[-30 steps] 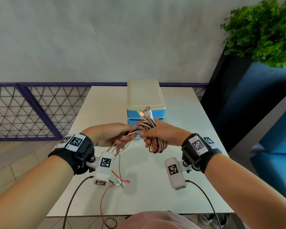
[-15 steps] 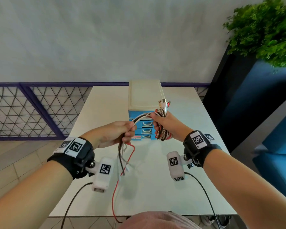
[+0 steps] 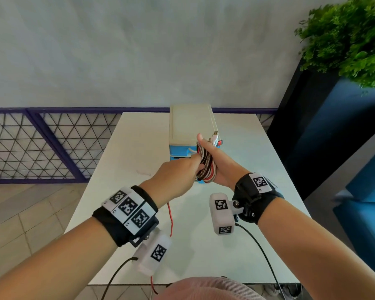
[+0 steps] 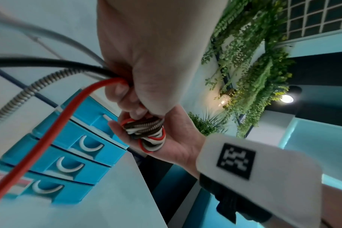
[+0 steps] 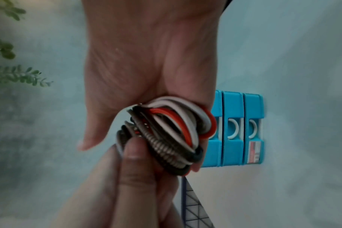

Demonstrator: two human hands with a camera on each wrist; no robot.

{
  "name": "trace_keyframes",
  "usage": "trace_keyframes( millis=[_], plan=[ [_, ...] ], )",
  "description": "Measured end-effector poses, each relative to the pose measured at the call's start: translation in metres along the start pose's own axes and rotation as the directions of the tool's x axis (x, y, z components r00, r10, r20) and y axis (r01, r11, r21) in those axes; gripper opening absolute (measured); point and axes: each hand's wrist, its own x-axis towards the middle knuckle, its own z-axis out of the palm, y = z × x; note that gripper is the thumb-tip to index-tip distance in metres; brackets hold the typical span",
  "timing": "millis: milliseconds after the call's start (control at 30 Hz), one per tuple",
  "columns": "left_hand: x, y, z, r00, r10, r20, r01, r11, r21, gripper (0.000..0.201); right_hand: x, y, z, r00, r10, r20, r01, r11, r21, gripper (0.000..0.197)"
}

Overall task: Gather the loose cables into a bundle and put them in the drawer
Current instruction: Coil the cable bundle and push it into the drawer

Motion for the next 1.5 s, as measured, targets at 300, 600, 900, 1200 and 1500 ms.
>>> trace_keyframes(
  millis=[300, 600, 900, 1200, 1500],
  plan=[
    [0.009, 0.002, -0.004, 0.994, -0.029, 0.103, 0.036, 0.997, -0.069, 0.030, 0.011, 0.001, 0.002, 0.877, -0.271, -0.396, 0.157, 0.942, -0.297, 0.015],
    [-0.023, -0.032, 0.000, 0.812, 0.205, 0.547, 0.496, 0.253, -0.831, 0.044, 0.010, -0.033, -0.035, 0.716, -0.373, -0.590, 0.411, 0.908, -0.075, 0.024],
    [-0.017, -0.061, 0.023, 0.938, -0.021, 0.345, 0.266, 0.681, -0.683, 0.034, -0.007, -0.034, -0.031, 0.878, -0.349, -0.327, 0.213, 0.898, -0.386, 0.008],
    [-0.003, -0.046, -0.006, 0.990, 0.126, -0.063, -0.128, 0.991, -0.033, 0.013, -0.020, -0.019, 0.002, 0.982, -0.174, -0.066, 0.062, 0.637, -0.768, 0.027],
    [0.000, -0.043, -0.015, 0.999, 0.044, -0.023, -0.050, 0.893, -0.448, 0.052, -0.025, -0.004, 0.011, 0.994, -0.074, 0.080, 0.105, 0.848, -0.520, 0.026]
  ],
)
